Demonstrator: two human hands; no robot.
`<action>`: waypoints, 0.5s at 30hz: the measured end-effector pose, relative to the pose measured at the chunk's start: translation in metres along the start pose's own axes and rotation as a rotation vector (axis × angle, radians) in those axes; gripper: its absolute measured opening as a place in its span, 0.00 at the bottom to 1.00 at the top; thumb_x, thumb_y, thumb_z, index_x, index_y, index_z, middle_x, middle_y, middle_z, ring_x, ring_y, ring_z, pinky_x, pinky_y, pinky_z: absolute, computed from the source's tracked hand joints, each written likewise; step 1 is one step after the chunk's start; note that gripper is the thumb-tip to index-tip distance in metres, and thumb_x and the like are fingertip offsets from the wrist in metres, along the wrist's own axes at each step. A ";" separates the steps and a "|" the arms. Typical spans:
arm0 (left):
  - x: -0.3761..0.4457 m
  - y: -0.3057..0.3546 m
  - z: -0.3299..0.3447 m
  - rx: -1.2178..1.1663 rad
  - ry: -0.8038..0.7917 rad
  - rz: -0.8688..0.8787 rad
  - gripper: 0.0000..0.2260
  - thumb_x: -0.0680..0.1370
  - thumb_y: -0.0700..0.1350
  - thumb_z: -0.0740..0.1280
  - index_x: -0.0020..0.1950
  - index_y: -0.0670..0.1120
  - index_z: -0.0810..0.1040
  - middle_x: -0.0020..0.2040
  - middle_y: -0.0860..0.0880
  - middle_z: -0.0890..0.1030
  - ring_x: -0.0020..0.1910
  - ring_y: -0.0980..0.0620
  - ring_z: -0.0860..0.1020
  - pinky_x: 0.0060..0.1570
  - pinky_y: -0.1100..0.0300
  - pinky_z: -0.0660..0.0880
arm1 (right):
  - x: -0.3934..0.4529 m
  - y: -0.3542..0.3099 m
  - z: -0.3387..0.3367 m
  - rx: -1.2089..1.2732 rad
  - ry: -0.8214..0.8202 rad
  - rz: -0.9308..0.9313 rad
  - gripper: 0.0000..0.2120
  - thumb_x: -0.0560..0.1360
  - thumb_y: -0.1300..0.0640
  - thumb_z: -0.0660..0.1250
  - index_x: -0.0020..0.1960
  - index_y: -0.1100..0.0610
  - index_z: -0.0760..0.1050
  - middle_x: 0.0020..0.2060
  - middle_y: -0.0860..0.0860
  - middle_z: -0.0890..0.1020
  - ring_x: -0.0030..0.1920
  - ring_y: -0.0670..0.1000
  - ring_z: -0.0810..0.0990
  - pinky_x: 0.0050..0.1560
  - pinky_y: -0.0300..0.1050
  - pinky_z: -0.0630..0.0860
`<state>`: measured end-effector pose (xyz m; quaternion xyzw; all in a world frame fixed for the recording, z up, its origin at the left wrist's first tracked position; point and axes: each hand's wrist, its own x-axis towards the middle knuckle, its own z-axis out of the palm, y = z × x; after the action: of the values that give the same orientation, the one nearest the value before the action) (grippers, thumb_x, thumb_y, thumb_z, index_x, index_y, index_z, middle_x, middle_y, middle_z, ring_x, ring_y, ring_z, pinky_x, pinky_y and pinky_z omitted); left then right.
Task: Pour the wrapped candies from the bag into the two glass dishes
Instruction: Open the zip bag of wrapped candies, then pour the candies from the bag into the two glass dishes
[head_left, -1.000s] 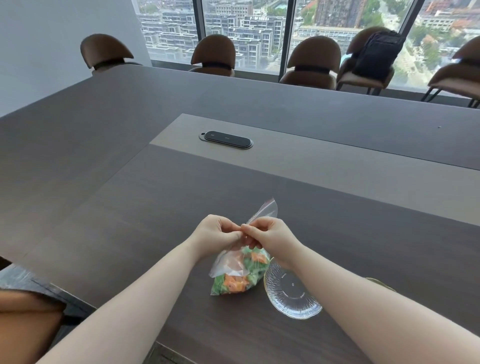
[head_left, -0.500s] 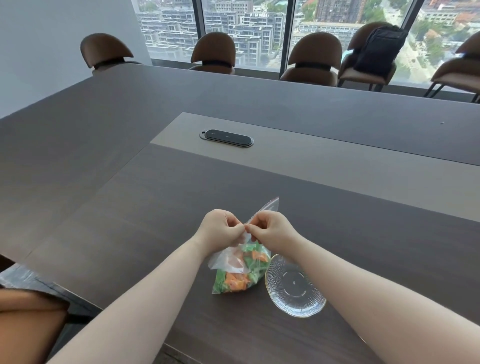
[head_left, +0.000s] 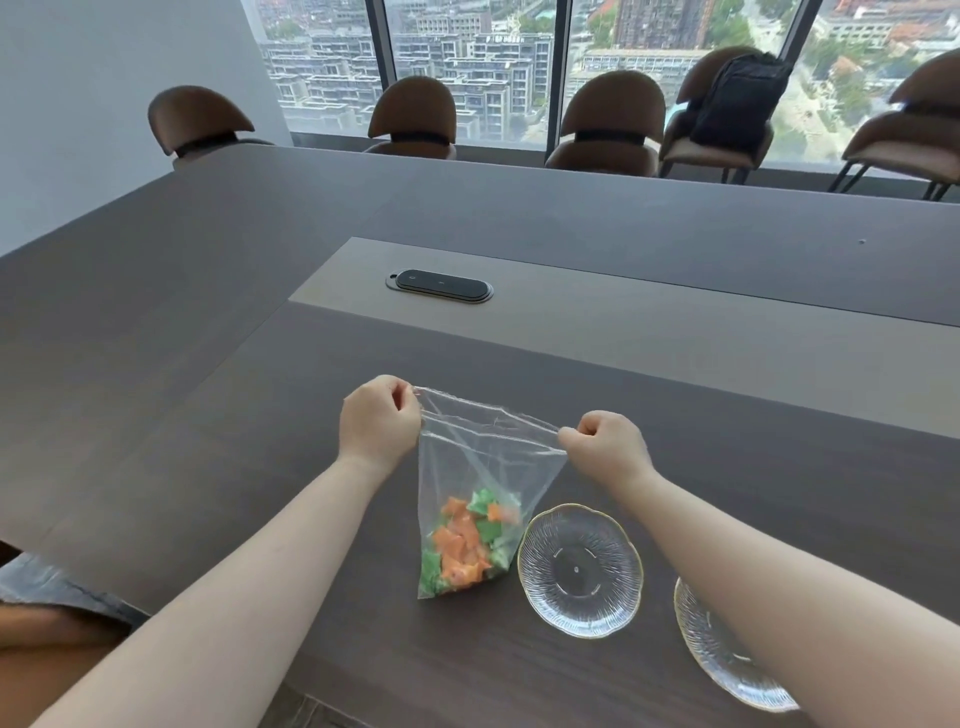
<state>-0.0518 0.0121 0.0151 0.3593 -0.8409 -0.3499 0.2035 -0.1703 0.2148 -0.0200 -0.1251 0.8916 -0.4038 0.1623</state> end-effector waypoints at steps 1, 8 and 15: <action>-0.002 0.006 0.002 -0.016 0.008 0.017 0.10 0.75 0.42 0.59 0.39 0.40 0.78 0.36 0.42 0.83 0.39 0.41 0.82 0.45 0.48 0.78 | 0.000 0.002 -0.002 0.085 -0.015 0.003 0.14 0.69 0.58 0.64 0.27 0.55 0.64 0.26 0.50 0.70 0.30 0.51 0.67 0.35 0.44 0.66; -0.013 0.057 0.014 -0.257 0.001 0.080 0.11 0.77 0.37 0.59 0.38 0.44 0.76 0.33 0.51 0.79 0.34 0.51 0.77 0.43 0.55 0.77 | 0.004 0.019 -0.026 0.822 -0.216 0.193 0.13 0.77 0.49 0.62 0.39 0.57 0.75 0.32 0.53 0.81 0.33 0.50 0.76 0.34 0.43 0.67; -0.016 0.116 0.007 -0.555 -0.021 0.112 0.11 0.78 0.37 0.59 0.38 0.46 0.76 0.34 0.48 0.78 0.29 0.57 0.76 0.34 0.67 0.77 | 0.019 0.058 -0.014 0.805 -0.224 0.386 0.13 0.78 0.47 0.61 0.49 0.57 0.75 0.48 0.55 0.80 0.50 0.52 0.77 0.48 0.49 0.77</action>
<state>-0.0991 0.0848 0.0939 0.2393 -0.7336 -0.5586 0.3042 -0.1989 0.2548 -0.0594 0.0736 0.6478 -0.6643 0.3655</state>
